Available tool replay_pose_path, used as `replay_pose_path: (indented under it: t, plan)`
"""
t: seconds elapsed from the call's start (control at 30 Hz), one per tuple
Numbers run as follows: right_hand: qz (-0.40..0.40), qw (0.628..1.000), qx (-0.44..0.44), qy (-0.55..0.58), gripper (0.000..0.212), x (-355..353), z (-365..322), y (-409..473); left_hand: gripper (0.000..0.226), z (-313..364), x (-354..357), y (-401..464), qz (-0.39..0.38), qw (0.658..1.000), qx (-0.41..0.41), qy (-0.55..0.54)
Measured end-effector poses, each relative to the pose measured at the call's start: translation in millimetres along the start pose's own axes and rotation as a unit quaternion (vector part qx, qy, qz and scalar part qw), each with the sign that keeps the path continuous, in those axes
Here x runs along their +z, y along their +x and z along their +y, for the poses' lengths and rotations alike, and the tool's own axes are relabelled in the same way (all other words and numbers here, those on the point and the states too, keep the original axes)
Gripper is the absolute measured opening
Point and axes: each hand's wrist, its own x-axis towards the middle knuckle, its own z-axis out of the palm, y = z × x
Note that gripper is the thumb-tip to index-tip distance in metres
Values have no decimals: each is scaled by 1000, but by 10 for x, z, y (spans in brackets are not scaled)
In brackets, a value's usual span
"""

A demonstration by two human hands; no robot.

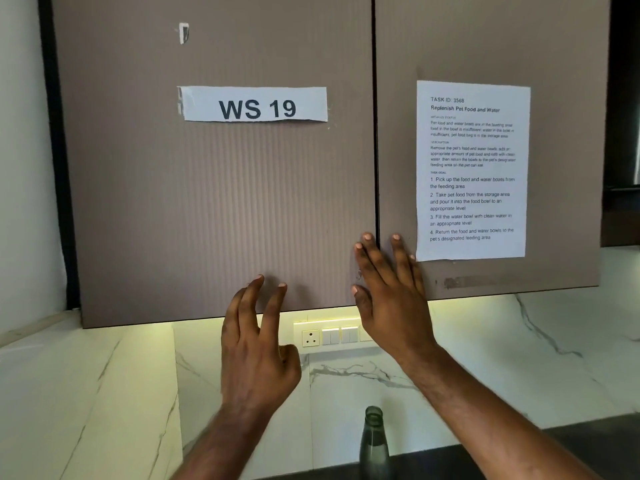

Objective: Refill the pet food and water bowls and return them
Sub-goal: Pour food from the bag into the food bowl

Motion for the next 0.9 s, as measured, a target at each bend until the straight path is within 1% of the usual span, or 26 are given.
replay_pose_path:
  t: [0.1,0.23,0.4,0.53,0.77,0.83,0.9]
  plan:
    - [-8,1000,18,-4,64,-19,-50,-3,105,-47,-21,5,-1,1000,4,-16]
    - [-23,999,36,-1,67,-2,-129,-94,97,-72,-8,-61,-10,999,-5,-45]
    - [-63,996,57,-4,74,-57,-212,-534,96,-74,150,-325,-32,996,5,-84]
    - [-94,992,84,-13,79,-165,-235,-944,94,34,318,-607,-63,991,8,-121]
    - [-158,976,148,1,88,-367,-109,-1573,106,215,669,-1029,-175,973,-2,-150]
    - [-180,969,167,6,91,-409,-57,-1763,105,251,770,-1158,-204,965,-7,-163]
    - [-205,960,189,8,94,-446,3,-1961,98,280,868,-1307,-231,954,-13,-189]
